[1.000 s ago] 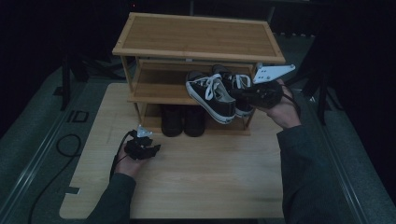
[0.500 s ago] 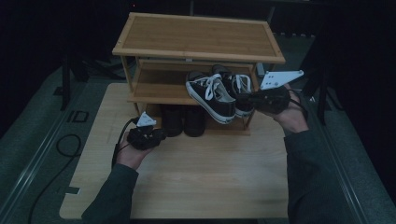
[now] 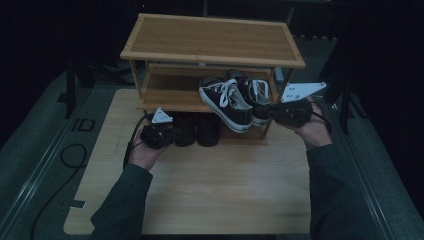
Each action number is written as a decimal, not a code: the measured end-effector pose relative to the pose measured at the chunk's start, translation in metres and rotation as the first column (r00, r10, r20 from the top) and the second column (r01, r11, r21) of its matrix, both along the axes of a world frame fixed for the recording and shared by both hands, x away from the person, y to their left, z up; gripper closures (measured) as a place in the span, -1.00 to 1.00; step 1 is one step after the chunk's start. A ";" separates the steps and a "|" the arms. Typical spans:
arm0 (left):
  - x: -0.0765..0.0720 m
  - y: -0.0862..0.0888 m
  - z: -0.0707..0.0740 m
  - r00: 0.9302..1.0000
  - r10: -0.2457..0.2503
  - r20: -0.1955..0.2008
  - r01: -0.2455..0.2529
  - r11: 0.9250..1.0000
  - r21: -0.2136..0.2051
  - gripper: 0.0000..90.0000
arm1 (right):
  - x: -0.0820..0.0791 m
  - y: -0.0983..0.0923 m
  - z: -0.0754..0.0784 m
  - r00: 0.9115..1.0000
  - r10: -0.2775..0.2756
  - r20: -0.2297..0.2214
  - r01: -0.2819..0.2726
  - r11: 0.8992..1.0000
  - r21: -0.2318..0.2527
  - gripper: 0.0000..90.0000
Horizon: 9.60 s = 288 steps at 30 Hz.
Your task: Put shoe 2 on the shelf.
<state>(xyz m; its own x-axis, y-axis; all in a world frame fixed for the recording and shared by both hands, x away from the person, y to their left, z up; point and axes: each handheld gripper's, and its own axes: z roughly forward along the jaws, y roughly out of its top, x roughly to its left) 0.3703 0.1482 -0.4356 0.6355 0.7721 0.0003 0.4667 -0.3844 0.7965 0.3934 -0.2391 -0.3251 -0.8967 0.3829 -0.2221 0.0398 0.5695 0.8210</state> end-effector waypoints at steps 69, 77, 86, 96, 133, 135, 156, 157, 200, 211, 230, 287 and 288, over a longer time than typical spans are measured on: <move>0.077 -0.032 0.046 0.997 0.043 0.069 -0.046 0.998 0.046 1.00 | -0.013 0.038 -0.056 0.980 0.188 -0.069 -0.186 0.982 0.031 1.00; 0.077 -0.032 0.046 0.996 0.042 0.073 -0.046 0.997 0.057 1.00 | -0.011 0.057 -0.056 0.972 0.226 -0.062 -0.224 0.974 0.040 1.00; 0.077 -0.033 0.046 0.996 0.046 0.073 -0.050 0.997 0.057 1.00 | -0.007 0.075 -0.058 0.968 0.241 -0.068 -0.238 0.970 0.056 1.00; 0.076 -0.034 0.046 0.996 0.051 0.076 -0.055 0.997 0.059 1.00 | -0.001 0.095 -0.058 0.975 0.217 -0.047 -0.214 0.975 0.056 1.00; 0.074 -0.035 0.045 0.995 0.059 0.082 -0.064 0.996 0.058 1.00 | 0.019 0.118 -0.065 0.999 0.007 0.044 -0.007 1.000 -0.015 1.00; 0.074 -0.036 0.045 0.995 0.061 0.084 -0.067 0.996 0.062 1.00 | 0.019 0.121 -0.068 0.996 -0.051 0.077 0.055 0.998 -0.043 1.00; 0.075 -0.034 0.045 0.995 0.054 0.079 -0.058 0.997 0.051 1.00 | 0.013 0.102 -0.067 0.999 -0.018 0.045 0.019 1.000 -0.023 0.96; 0.075 -0.033 0.045 0.996 0.048 0.077 -0.053 0.996 0.066 1.00 | 0.012 0.100 -0.068 0.999 -0.011 0.040 0.012 1.000 -0.023 0.96; 0.076 -0.032 0.045 0.996 0.044 0.076 -0.047 0.998 0.048 1.00 | 0.001 -0.047 -0.067 0.997 -0.039 -0.065 0.044 0.996 0.083 1.00; 0.077 -0.032 0.045 0.996 0.042 0.073 -0.046 0.998 0.048 1.00 | 0.007 -0.040 -0.067 0.997 -0.007 -0.072 0.016 0.992 0.124 1.00; 0.077 -0.032 0.045 0.996 0.044 0.074 -0.047 0.998 0.046 1.00 | 0.016 -0.010 -0.065 0.996 0.045 -0.074 -0.034 0.988 0.150 1.00; 0.076 -0.031 0.044 0.996 0.048 0.072 -0.050 0.998 0.031 1.00 | 0.034 0.031 -0.072 0.997 0.016 -0.070 -0.008 0.994 0.112 1.00; 0.076 -0.031 0.044 0.996 0.048 0.072 -0.051 0.998 0.032 1.00 | 0.034 0.031 -0.072 0.997 0.017 -0.072 -0.009 0.994 0.112 1.00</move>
<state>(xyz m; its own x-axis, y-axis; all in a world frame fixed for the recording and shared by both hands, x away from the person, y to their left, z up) 0.4467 0.1169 -0.3915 0.5939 0.8014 0.0709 0.4282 -0.3896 0.8154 0.4273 -0.2080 -0.3976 -0.9138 0.3902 -0.1129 0.0951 0.4758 0.8744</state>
